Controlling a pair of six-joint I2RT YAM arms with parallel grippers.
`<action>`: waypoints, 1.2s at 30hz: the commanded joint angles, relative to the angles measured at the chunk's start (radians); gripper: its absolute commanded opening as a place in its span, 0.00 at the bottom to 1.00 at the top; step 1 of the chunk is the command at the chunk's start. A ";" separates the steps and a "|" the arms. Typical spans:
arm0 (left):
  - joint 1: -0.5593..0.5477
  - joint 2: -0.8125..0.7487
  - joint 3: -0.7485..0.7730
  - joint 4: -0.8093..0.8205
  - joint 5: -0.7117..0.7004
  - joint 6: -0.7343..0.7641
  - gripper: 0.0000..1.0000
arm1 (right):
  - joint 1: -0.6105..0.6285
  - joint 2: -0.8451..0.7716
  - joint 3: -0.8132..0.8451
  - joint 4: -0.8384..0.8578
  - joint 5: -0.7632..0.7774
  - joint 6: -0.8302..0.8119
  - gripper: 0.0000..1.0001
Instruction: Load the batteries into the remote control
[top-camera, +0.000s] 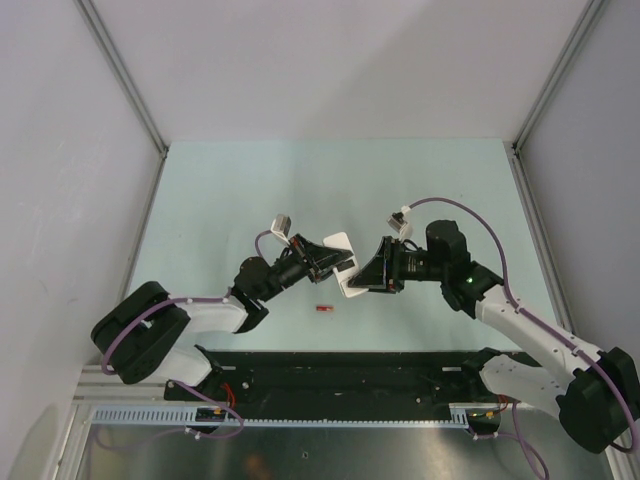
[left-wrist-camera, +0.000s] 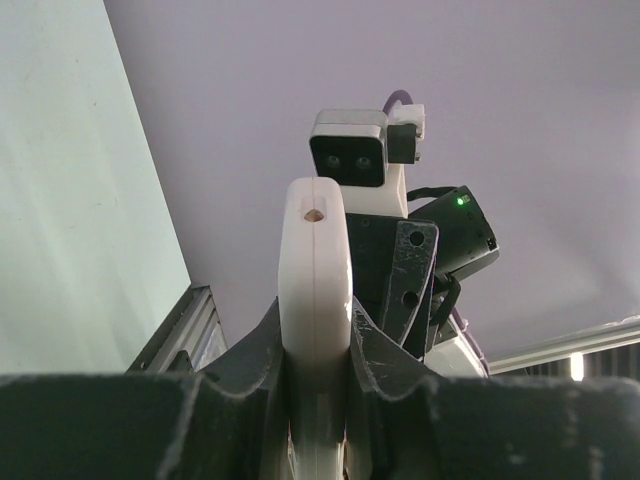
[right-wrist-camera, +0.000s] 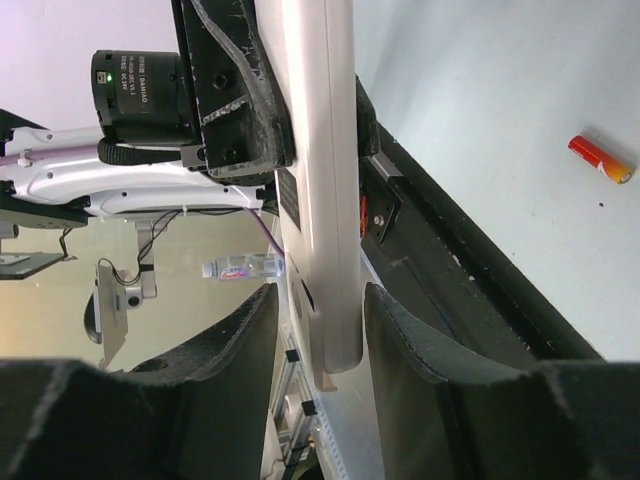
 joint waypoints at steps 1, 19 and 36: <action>-0.008 -0.030 0.036 0.036 -0.012 -0.011 0.00 | 0.007 -0.027 0.002 0.023 -0.016 0.000 0.43; -0.022 -0.036 0.041 0.033 -0.029 0.004 0.00 | 0.036 -0.007 0.002 0.033 0.007 0.022 0.26; -0.082 -0.149 0.054 -0.194 -0.165 0.181 0.00 | 0.101 -0.002 0.004 0.043 0.135 0.081 0.17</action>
